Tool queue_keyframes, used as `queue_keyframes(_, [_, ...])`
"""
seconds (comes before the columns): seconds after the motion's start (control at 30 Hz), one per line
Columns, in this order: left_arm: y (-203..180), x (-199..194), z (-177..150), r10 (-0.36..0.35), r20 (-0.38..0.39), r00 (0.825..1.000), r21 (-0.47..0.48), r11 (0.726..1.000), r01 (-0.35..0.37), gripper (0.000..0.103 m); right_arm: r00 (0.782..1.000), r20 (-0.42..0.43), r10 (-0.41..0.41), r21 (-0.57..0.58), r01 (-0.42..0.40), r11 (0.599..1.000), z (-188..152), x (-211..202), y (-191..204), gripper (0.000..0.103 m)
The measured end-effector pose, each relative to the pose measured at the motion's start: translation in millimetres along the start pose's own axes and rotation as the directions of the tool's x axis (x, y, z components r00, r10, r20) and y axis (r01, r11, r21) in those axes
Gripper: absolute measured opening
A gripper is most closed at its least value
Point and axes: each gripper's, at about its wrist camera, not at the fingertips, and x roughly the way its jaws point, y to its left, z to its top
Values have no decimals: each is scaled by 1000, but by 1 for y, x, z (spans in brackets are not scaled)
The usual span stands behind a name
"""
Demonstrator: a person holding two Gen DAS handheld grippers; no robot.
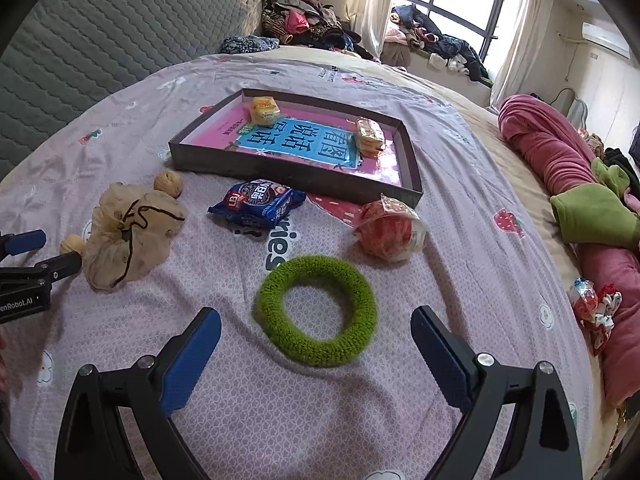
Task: Organize objects
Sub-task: 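Withdraw both grippers and move toward the walnut and green ring, then grasp the walnut with the left gripper while the right grasps the green ring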
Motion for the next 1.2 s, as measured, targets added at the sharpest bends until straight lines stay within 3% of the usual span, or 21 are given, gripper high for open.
queue_keyframes(0.33, [-6,7,4,-11,2,1000,12,1000,11,75,1000,8,-10,3,10,1000,-1,11,-2,95])
queue_keyframes(0.5, [-8,11,4,-8,0,1000,22,1000,8,74,1000,-12,2,3,-2,1000,-2,21,-1,90])
queue_keyframes(0.77, [-13,12,6,-20,7,1000,36,999,19,56,999,-39,-5,-26,4,1000,2,41,6,80])
queue_keyframes(0.97, [-15,11,4,-48,7,999,38,998,48,37,999,-32,20,16,-20,1000,4,47,-4,58])
queue_keyframes(1.03, [-18,10,3,-44,12,999,54,998,43,36,1000,-26,13,3,-13,1000,4,45,-4,50])
queue_keyframes(1.2, [-21,7,2,-72,15,997,62,995,71,36,999,-1,40,-3,-40,999,5,36,-6,13])
